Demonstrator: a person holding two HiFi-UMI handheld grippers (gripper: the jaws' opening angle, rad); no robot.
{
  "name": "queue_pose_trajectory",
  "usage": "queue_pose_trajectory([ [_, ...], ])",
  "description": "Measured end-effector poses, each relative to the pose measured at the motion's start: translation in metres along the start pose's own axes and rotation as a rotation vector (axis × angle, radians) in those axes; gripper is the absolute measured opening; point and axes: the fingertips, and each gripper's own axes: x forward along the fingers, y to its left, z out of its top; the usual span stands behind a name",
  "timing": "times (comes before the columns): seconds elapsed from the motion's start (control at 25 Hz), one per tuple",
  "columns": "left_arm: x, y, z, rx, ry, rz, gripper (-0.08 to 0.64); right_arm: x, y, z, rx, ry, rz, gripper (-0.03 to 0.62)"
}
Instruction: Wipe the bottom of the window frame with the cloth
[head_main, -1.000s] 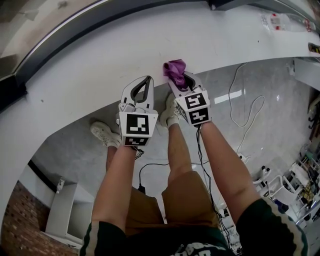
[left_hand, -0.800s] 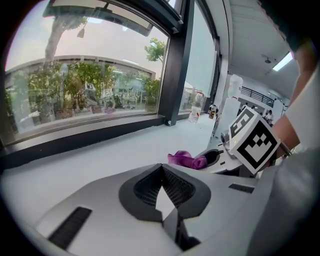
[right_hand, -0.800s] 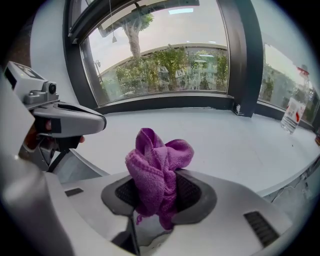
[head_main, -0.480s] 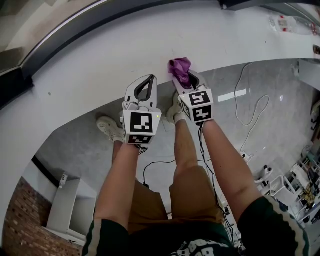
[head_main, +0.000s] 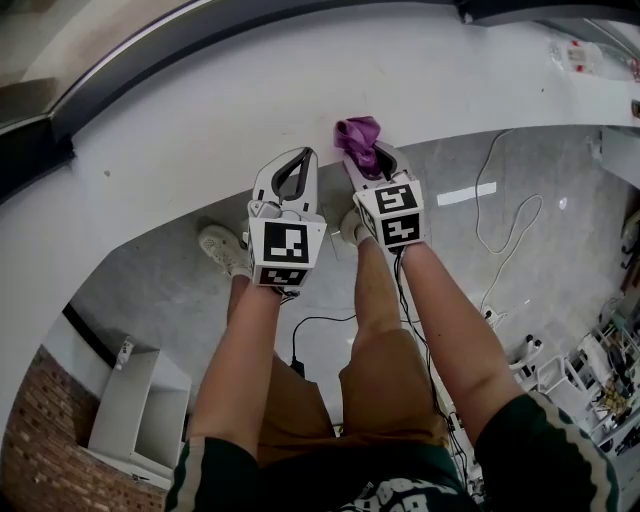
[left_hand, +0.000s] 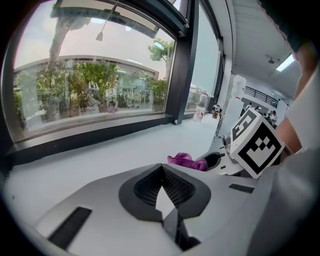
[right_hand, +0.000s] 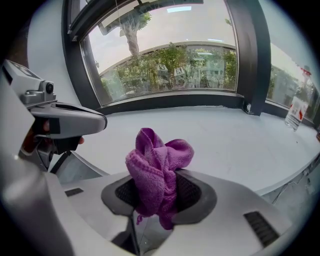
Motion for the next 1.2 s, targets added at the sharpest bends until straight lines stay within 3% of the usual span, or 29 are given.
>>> queue_pose_trajectory([
  [0.48,-0.025,0.032,-0.021,-0.016,0.014,0.040,0.005,0.008,0.025,0.003,-0.019,-0.009,-0.047,0.161],
  [0.96,-0.046,0.061,-0.035,-0.048,0.010,0.089,0.005,0.020,0.063,0.006,-0.050,0.021,-0.023,0.161],
  [1.2,-0.055,0.073,-0.044,-0.064,0.014,0.106,0.005,0.023,0.067,0.008,-0.070,0.017,-0.052,0.161],
])
